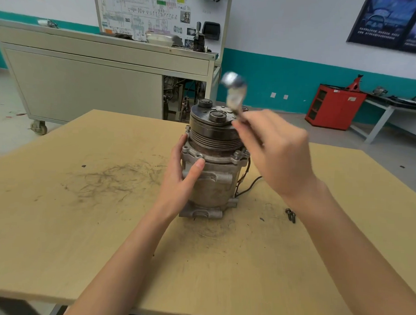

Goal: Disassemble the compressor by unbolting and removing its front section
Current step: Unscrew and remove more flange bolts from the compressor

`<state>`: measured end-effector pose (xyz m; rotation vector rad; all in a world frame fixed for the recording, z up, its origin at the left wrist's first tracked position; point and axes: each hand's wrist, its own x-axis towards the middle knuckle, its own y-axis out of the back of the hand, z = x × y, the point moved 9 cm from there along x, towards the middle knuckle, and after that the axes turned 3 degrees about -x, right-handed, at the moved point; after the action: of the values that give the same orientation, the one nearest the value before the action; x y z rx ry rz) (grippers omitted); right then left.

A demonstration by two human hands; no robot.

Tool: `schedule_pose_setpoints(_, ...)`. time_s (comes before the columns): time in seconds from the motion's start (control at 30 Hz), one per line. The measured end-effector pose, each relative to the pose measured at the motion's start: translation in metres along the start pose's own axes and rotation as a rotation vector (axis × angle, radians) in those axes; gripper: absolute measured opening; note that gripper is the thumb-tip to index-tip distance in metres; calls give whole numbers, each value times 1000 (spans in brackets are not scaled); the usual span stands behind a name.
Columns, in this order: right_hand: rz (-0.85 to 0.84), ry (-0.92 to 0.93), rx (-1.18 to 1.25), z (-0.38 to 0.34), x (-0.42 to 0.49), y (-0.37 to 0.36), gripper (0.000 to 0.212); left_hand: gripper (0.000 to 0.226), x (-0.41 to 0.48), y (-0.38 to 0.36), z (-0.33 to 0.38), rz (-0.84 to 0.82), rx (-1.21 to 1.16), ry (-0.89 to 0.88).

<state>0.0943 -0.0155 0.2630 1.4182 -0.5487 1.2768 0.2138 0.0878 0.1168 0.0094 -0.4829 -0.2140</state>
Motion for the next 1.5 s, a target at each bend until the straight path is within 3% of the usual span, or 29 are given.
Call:
schedule_pose_setpoints(0.1,-44,124,-160,-20,-7,-16,29,67,1,0,0,3,9,-13)
schedule_pose_setpoints(0.4,-17,245,-280,-50,-14,-33,28,68,2,-2,-1,-8,-32,-2)
schedule_pose_setpoints(0.63,8,270,-263,-56,-19,-37,28,71,2,-3,-1,-16,-39,-11)
schedule_pose_setpoints(0.73,33,245,-86,-41,-35,-28,24,73,2,-3,0,-17,-87,-7)
schedule_pose_setpoints(0.8,40,141,160,-17,-51,-18,18,77,1,-2,1,-7,-67,-14)
schedule_pose_setpoints(0.9,50,-235,652,30,-74,-16,18,74,1,-1,0,-2,-44,9)
schedule_pose_setpoints(1.07,174,-766,1083,85,-91,-38,22,73,0,-2,0,-15,-55,32)
schedule_pose_setpoints(1.23,-12,-1244,1538,110,-87,-94,29,74,-1,-2,-1,-12,-53,36)
schedule_pose_setpoints(1.4,-259,-1298,1663,111,-81,-115,28,73,-1,-1,0,-10,-44,30)
schedule_pose_setpoints(1.5,-199,-1173,1547,123,-71,-92,29,73,-1,-1,1,-9,-42,26)
